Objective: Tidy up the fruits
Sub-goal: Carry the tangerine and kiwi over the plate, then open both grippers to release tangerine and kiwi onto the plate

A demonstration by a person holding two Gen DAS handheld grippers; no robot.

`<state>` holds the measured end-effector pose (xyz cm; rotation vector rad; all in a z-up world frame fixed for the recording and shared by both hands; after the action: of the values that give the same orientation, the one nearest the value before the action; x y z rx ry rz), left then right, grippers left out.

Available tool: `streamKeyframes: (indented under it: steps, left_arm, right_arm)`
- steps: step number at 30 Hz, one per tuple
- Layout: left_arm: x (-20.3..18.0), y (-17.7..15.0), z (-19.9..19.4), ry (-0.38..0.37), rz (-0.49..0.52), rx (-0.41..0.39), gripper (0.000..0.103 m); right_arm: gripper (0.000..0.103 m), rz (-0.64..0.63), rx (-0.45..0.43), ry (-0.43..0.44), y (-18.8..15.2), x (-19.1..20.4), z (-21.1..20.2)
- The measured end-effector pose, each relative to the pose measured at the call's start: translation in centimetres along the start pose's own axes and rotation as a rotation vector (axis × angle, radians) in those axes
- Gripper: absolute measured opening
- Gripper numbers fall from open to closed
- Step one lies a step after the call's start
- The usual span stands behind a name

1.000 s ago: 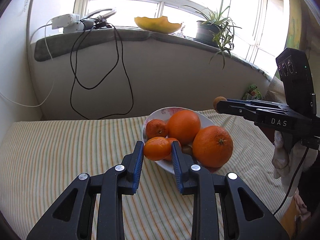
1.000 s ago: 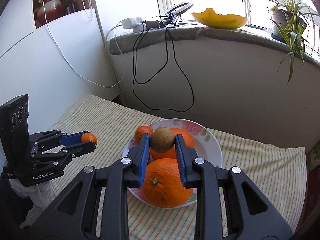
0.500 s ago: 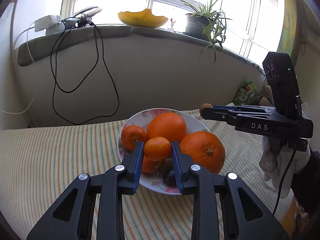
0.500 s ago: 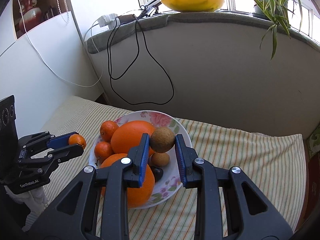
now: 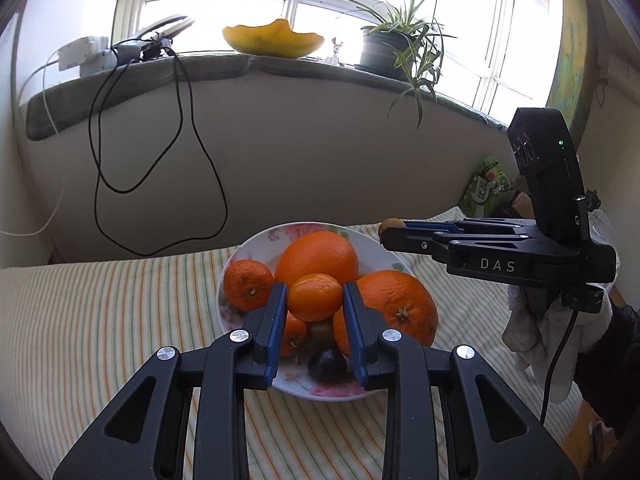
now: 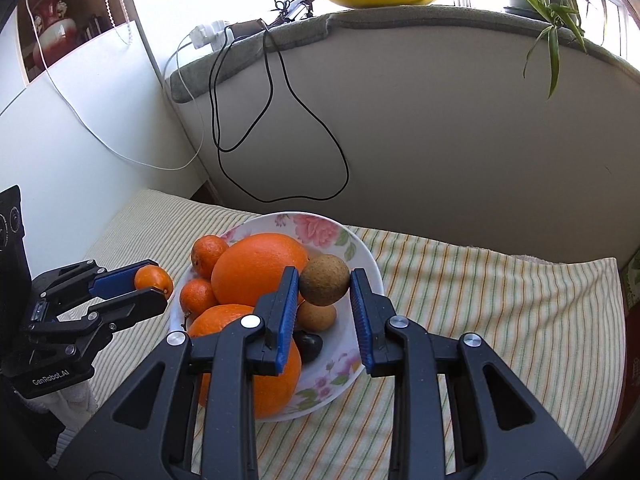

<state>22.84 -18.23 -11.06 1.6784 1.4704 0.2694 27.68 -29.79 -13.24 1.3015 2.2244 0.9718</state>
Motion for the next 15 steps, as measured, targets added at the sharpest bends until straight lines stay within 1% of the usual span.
streamKeyframes:
  steps: [11,12,13,14,15]
  left_arm:
    - [-0.15,-0.04,0.34,0.001,0.003,0.005,0.028]
    - [-0.2,-0.06,0.35,0.0,0.003,0.005,0.03]
    - [-0.21,-0.03,0.34,0.001,0.002,0.004,0.039]
    - [-0.21,0.04,0.28,0.001,0.001,0.0,0.043]
    - [-0.21,0.11,0.23,0.001,-0.001,-0.002,0.044]
  right_arm:
    - [0.027,0.001,0.003,-0.002,0.12,0.07,-0.04]
    - [0.027,0.002,0.004,0.0,0.1,0.06,0.0]
    - [0.027,0.003,0.004,0.0,0.1,0.04,0.02]
    - [0.027,0.003,0.004,-0.002,0.13,0.02,0.0]
    - [0.028,0.002,0.004,-0.004,0.1,0.0,0.06]
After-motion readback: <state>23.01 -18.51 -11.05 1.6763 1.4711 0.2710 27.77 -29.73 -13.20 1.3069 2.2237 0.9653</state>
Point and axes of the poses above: each gripper's, at about its wrist camera, not at the fingertips, and z roughly the way its jaws point, x to its left, y to its top, the point moved 8 cm from there along z, roughly the way its jaws point, and after that the axes turned 15 degrees about -z, right-handed, at the moved point
